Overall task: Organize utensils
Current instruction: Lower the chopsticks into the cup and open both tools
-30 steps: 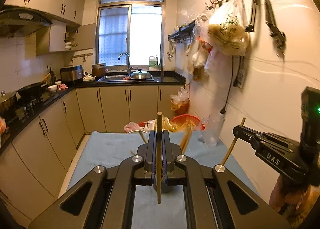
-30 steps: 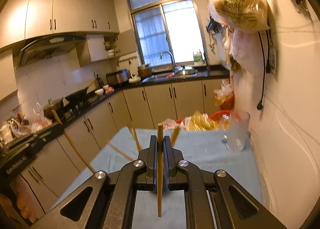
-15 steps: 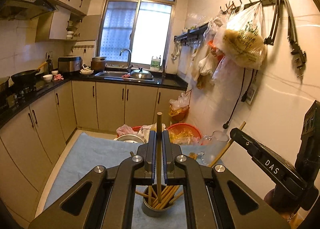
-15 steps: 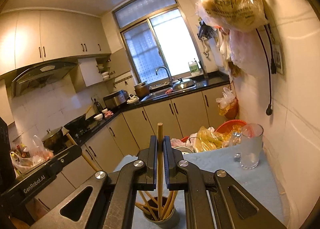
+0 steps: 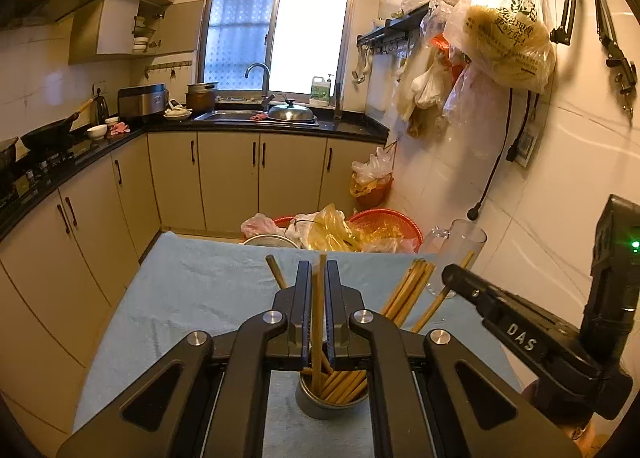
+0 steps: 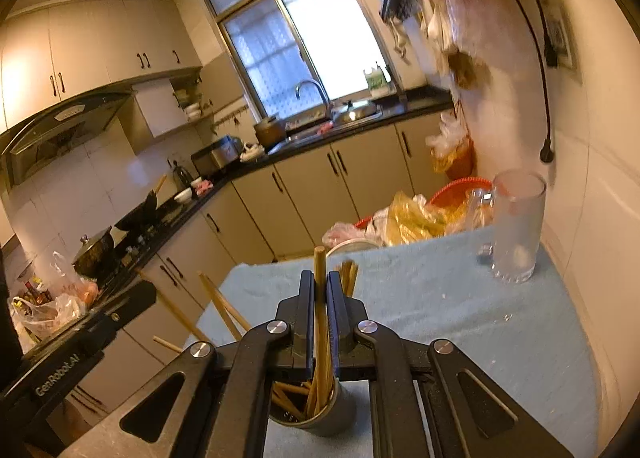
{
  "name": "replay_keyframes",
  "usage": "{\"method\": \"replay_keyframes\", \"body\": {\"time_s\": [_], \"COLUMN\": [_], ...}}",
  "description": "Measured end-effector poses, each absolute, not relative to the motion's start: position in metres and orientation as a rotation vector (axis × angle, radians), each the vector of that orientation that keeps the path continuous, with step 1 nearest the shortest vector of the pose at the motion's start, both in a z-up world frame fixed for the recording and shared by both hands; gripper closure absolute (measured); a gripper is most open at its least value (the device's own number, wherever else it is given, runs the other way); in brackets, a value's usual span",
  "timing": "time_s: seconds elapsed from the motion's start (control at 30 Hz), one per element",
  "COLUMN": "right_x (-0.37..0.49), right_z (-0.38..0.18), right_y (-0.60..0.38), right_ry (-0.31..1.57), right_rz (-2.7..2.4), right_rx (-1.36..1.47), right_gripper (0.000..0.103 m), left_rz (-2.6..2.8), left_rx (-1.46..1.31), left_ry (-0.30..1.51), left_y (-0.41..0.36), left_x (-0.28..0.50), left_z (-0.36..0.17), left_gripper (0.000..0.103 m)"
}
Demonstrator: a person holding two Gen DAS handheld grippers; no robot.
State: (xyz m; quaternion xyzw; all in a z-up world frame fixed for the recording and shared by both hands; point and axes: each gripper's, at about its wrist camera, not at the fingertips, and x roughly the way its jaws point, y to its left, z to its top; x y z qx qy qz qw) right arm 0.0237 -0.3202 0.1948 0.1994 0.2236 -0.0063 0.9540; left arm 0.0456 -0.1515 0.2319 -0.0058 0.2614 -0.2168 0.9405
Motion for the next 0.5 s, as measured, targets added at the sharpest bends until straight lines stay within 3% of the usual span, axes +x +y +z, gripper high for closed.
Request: {"method": "replay_keyframes", "body": {"time_s": [0.03,0.1,0.13,0.23,0.5], "right_x": [0.025,0.028,0.028,0.027,0.009], "right_z": [0.192,0.187,0.185,0.186,0.196], "right_y": [-0.321,-0.321,-0.321,-0.323,-0.323], "right_ry": [0.459,0.478,0.481,0.475,0.456], "right_rz": [-0.010,-0.005,-0.007,-0.013,-0.025], "right_rx": [0.413,0.423,0.423,0.422,0.412], "right_gripper": [0.096,0.094,0.089,0.074,0.064], "left_rz": [-0.446,-0.443,-0.439,-0.434,-0.423], "left_rx": [-0.010,-0.016,-0.019,-0.020,-0.020], "left_ry": [0.536,0.538,0.534,0.528,0.509], "left_y": [-0.152,-0.150,-0.149,-0.145,-0.133], "left_x": [0.045,0.042,0.041,0.035,0.010], "left_z": [0.231,0.230,0.230,0.232,0.238], "left_gripper": [0.092,0.074,0.071,0.070,0.062]}}
